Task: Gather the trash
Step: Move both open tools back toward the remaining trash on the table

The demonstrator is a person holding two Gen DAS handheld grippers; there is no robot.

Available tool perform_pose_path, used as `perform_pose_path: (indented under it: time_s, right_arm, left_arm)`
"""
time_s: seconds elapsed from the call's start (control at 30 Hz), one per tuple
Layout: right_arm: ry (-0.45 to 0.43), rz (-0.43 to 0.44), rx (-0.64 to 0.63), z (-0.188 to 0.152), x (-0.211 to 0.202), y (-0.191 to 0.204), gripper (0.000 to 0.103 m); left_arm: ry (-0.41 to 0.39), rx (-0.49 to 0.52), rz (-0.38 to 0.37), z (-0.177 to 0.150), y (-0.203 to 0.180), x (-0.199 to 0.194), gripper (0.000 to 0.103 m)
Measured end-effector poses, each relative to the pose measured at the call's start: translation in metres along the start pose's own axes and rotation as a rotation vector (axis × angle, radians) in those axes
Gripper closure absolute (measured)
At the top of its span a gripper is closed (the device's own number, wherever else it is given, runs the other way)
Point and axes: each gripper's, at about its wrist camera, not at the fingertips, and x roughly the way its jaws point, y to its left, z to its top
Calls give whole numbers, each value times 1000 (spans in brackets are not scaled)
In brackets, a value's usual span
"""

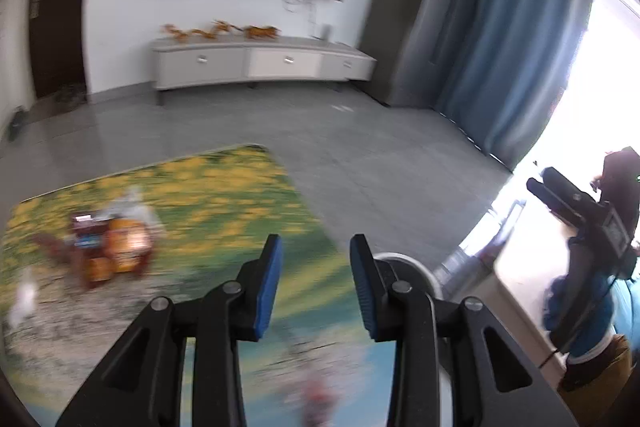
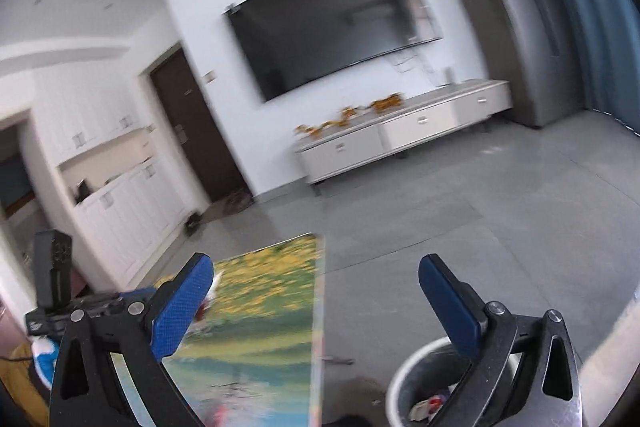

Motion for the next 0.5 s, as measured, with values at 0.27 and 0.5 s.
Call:
perform_pose_path:
  time_s: [0.27,0.5]
  right_arm:
    - [172,107,-170,-2,76,102,0]
    - [366,206,-339,-30,173,192,0]
  left_arm:
    - [-44,-106,240,-40,143,-58,44]
    - [-11,-208,381,-76,255,-69,44]
